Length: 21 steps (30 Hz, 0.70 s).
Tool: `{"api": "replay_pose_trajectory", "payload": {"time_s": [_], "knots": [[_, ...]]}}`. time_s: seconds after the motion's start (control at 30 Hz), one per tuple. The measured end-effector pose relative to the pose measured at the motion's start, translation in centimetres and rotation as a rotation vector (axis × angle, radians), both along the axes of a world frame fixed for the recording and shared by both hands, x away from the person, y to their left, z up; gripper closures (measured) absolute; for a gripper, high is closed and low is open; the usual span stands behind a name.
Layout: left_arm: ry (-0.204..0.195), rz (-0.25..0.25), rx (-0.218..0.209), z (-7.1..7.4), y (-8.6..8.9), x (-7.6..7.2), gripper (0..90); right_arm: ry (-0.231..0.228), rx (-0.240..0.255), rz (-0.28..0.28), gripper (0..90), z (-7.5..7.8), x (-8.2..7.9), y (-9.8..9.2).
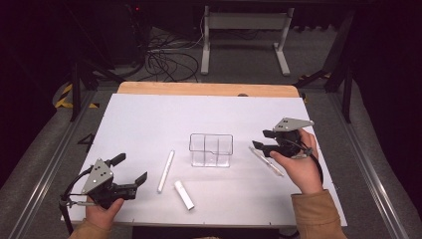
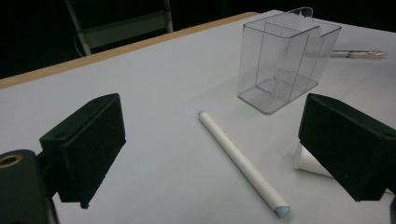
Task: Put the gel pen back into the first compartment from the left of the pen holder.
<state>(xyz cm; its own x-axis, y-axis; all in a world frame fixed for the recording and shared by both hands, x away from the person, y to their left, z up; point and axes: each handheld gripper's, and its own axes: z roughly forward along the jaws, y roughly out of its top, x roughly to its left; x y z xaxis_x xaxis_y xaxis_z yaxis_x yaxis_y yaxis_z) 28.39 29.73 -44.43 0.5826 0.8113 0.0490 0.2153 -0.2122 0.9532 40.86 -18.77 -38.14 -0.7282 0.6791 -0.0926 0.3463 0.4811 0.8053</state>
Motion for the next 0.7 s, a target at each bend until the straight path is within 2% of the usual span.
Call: {"api": "replay_pose_trajectory", "payload": {"time_s": [0.23, 0.37, 0.53, 0.7], "knots": [[0.001, 0.002, 0.001, 0.0, 0.0, 0.0, 7.9, 0.016, -0.101, -0.002, 58.3, -0.5, 0.2, 0.5], [-0.002, 0.002, 0.002, 0.0, 0.1, 0.0, 7.9, 0.039, -0.171, -0.014, 59.8, -1.2, 0.5, 1.0], [0.004, 0.003, 0.003, 0.0, 0.0, 0.1, 7.9, 0.088, -0.184, -0.025, 55.9, -2.2, 1.0, 1.0], [0.002, 0.003, 0.004, 0.0, 0.0, 0.1, 7.9, 0.119, -0.206, -0.032, 55.4, -2.8, 1.4, 1.0]]}}
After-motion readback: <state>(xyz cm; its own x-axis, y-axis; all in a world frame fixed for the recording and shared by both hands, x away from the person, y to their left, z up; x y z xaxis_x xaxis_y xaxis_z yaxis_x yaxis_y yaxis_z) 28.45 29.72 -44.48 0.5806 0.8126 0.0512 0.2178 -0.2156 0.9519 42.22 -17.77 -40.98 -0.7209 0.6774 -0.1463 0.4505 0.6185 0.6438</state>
